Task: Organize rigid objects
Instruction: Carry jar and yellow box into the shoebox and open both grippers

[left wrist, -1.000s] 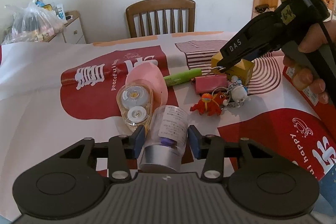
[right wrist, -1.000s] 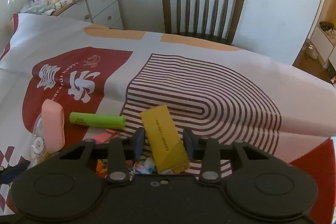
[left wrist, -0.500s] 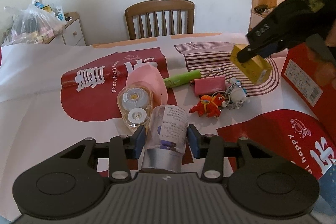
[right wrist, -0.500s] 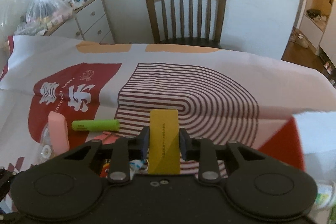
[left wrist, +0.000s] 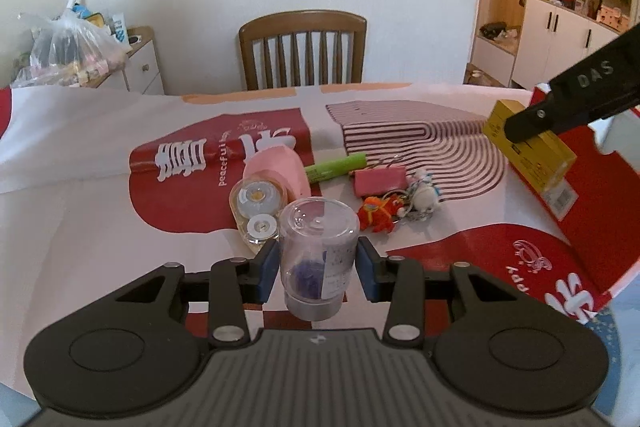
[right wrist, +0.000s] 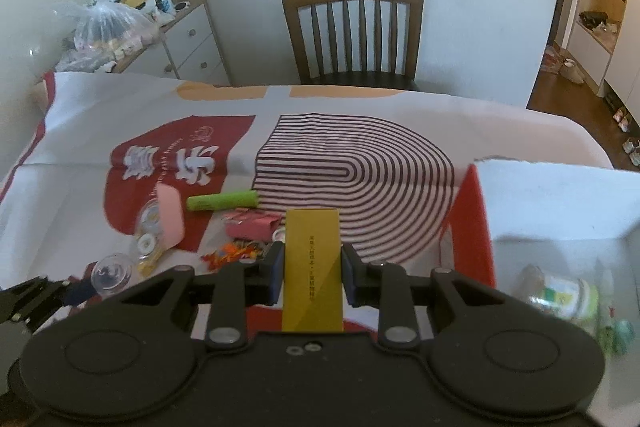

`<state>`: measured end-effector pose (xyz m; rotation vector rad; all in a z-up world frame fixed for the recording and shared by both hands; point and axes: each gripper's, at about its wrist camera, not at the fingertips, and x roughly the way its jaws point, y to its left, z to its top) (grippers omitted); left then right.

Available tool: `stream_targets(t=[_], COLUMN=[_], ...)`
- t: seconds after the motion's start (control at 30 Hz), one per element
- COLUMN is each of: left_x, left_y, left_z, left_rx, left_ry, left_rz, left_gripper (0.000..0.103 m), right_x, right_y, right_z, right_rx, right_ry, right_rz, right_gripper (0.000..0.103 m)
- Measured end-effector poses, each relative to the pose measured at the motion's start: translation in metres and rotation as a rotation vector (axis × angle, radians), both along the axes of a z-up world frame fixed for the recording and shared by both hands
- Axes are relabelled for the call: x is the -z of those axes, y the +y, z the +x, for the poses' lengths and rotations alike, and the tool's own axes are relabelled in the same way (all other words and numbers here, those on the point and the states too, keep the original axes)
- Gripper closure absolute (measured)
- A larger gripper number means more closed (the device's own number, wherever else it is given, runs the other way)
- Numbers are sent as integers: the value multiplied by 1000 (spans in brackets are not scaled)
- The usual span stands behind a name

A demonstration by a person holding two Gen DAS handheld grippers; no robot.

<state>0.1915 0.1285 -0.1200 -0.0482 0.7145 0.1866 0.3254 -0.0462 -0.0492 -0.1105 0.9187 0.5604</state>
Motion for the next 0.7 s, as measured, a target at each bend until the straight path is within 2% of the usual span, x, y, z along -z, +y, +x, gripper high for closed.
stream_targets(t=[0.33, 0.7], left_x=[-33, -87], left_y=[-16, -62], left_z=[-25, -27], left_rx=[31, 122], left_ry=[-32, -48], left_rz=[-15, -109], left_gripper=[63, 63], right_x=[-30, -54], right_y=[-38, -91], right_z=[-39, -55], right_rx=[11, 52], right_ry=[-26, -67], right_rz=[25, 32], right_gripper=[75, 75])
